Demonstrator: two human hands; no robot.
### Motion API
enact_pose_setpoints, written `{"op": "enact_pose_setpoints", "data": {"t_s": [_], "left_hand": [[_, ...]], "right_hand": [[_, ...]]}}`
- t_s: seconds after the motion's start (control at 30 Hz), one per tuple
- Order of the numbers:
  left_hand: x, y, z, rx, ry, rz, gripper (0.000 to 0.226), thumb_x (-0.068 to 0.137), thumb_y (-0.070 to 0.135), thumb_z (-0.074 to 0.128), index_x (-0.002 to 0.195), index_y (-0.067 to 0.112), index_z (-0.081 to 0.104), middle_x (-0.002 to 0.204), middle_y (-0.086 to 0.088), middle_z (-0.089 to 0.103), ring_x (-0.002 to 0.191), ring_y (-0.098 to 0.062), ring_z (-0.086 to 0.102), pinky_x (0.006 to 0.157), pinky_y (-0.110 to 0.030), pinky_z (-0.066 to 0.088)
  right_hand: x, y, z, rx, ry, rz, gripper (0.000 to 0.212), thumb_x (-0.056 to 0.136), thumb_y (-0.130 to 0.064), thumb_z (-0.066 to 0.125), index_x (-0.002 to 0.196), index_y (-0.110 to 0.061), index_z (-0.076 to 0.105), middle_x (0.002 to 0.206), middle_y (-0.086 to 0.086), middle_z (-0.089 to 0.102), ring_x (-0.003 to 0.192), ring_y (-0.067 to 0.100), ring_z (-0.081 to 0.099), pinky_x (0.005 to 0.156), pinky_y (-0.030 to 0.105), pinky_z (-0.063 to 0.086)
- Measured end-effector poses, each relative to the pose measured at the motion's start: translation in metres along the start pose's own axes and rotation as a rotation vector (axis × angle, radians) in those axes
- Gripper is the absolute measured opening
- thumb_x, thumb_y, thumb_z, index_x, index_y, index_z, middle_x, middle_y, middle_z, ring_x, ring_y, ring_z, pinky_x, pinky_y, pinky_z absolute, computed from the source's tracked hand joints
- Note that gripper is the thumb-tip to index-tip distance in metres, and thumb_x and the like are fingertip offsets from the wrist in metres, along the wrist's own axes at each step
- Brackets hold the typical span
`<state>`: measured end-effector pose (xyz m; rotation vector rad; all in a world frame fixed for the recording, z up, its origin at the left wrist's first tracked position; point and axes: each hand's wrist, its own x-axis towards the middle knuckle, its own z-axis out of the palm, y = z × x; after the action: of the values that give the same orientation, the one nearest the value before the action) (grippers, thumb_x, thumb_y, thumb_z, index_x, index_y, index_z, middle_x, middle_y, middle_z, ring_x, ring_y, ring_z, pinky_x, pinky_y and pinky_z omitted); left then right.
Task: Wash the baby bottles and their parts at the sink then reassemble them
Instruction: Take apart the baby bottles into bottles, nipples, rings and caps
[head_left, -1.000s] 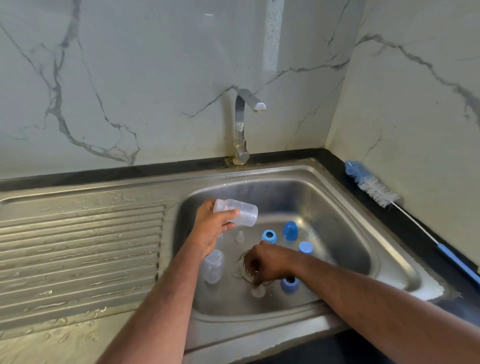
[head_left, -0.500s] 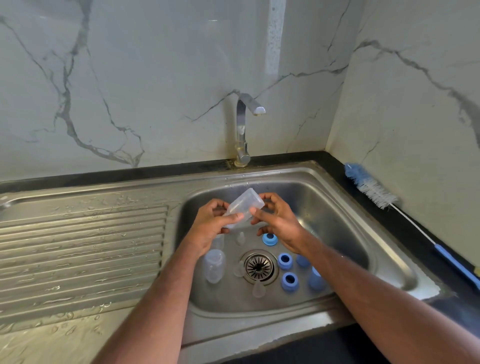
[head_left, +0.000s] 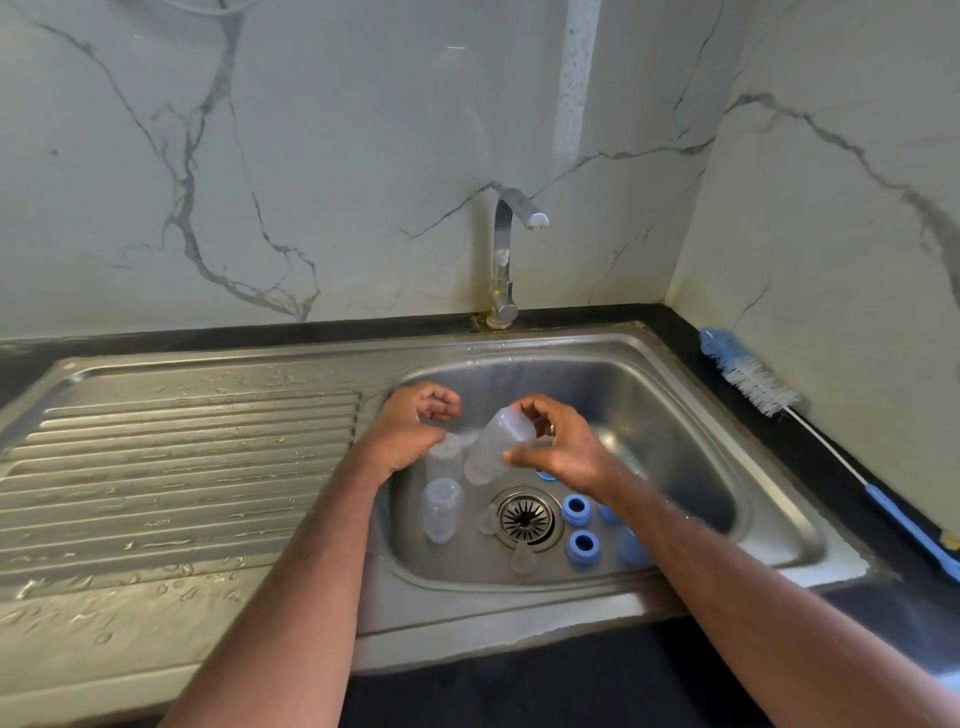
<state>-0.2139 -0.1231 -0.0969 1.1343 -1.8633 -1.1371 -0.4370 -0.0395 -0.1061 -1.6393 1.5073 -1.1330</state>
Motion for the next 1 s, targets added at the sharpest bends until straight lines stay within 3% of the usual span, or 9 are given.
{"op": "enact_pose_setpoints", "data": {"t_s": [0.1, 0.2, 0.37, 0.6, 0.73, 0.8, 0.9, 1.0], "left_hand": [[-0.003, 0.003, -0.002, -0.014, 0.110, -0.020, 0.026, 0.085, -0.014, 0.064, 0.101, 0.005, 0.069, 0.092, -0.010, 0.076, 0.084, -0.014, 0.071, 0.060, -0.011, 0.048], [-0.003, 0.004, -0.001, -0.014, 0.136, -0.014, 0.019, 0.086, -0.008, 0.068, 0.098, 0.005, 0.071, 0.087, -0.008, 0.077, 0.082, -0.012, 0.073, 0.056, -0.010, 0.046], [0.000, -0.003, 0.000, -0.017, 0.143, -0.038, 0.017, 0.084, -0.008, 0.069, 0.097, 0.004, 0.071, 0.085, -0.011, 0.077, 0.076, -0.008, 0.073, 0.054, -0.008, 0.045], [0.003, -0.007, 0.002, -0.011, 0.124, -0.056, 0.016, 0.083, -0.009, 0.070, 0.095, 0.001, 0.071, 0.083, -0.014, 0.076, 0.069, -0.004, 0.071, 0.055, -0.010, 0.046], [0.003, -0.007, 0.004, 0.021, 0.104, -0.049, 0.016, 0.083, -0.010, 0.069, 0.091, 0.003, 0.071, 0.074, -0.009, 0.074, 0.062, 0.001, 0.068, 0.055, -0.008, 0.045], [0.004, -0.008, 0.005, 0.041, 0.091, -0.051, 0.016, 0.082, -0.008, 0.070, 0.090, 0.006, 0.071, 0.074, -0.008, 0.075, 0.064, 0.000, 0.069, 0.055, -0.009, 0.045], [0.005, -0.010, 0.006, 0.084, 0.070, -0.046, 0.015, 0.081, -0.005, 0.074, 0.093, 0.005, 0.072, 0.079, -0.011, 0.076, 0.072, -0.009, 0.071, 0.063, -0.017, 0.050], [0.005, -0.011, 0.007, 0.094, 0.062, -0.048, 0.015, 0.080, -0.003, 0.075, 0.092, 0.006, 0.072, 0.080, -0.012, 0.076, 0.082, -0.023, 0.074, 0.075, -0.028, 0.058]], "right_hand": [[-0.007, -0.002, 0.016, -0.226, -0.159, -0.061, 0.049, 0.069, -0.026, 0.092, 0.111, -0.024, 0.066, 0.101, -0.009, 0.068, 0.089, 0.007, 0.064, 0.079, 0.022, 0.053], [-0.009, -0.007, 0.029, -0.400, -0.299, -0.127, 0.054, 0.068, -0.037, 0.090, 0.115, -0.024, 0.066, 0.104, -0.011, 0.067, 0.090, 0.006, 0.064, 0.082, 0.026, 0.056], [-0.009, -0.008, 0.029, -0.404, -0.309, -0.162, 0.054, 0.067, -0.037, 0.090, 0.114, -0.024, 0.067, 0.104, -0.012, 0.068, 0.087, 0.008, 0.066, 0.079, 0.030, 0.058], [-0.008, 0.002, 0.043, -0.583, -0.476, -0.126, 0.062, 0.067, -0.042, 0.088, 0.122, -0.029, 0.063, 0.109, -0.010, 0.067, 0.088, 0.010, 0.066, 0.081, 0.035, 0.058], [-0.008, 0.006, 0.049, -0.650, -0.578, -0.124, 0.068, 0.069, -0.041, 0.089, 0.129, -0.028, 0.061, 0.113, -0.012, 0.066, 0.084, 0.011, 0.067, 0.078, 0.031, 0.059], [-0.007, 0.007, 0.050, -0.667, -0.614, -0.121, 0.068, 0.070, -0.040, 0.089, 0.131, -0.028, 0.060, 0.115, -0.013, 0.065, 0.079, 0.008, 0.065, 0.073, 0.022, 0.055], [-0.007, 0.009, 0.051, -0.687, -0.648, -0.109, 0.068, 0.072, -0.037, 0.090, 0.132, -0.026, 0.059, 0.113, -0.014, 0.063, 0.069, -0.003, 0.056, 0.063, 0.009, 0.040], [-0.006, 0.010, 0.050, -0.670, -0.660, -0.089, 0.074, 0.070, -0.041, 0.091, 0.134, -0.028, 0.057, 0.122, -0.011, 0.064, 0.072, -0.002, 0.057, 0.066, 0.010, 0.043]]}}
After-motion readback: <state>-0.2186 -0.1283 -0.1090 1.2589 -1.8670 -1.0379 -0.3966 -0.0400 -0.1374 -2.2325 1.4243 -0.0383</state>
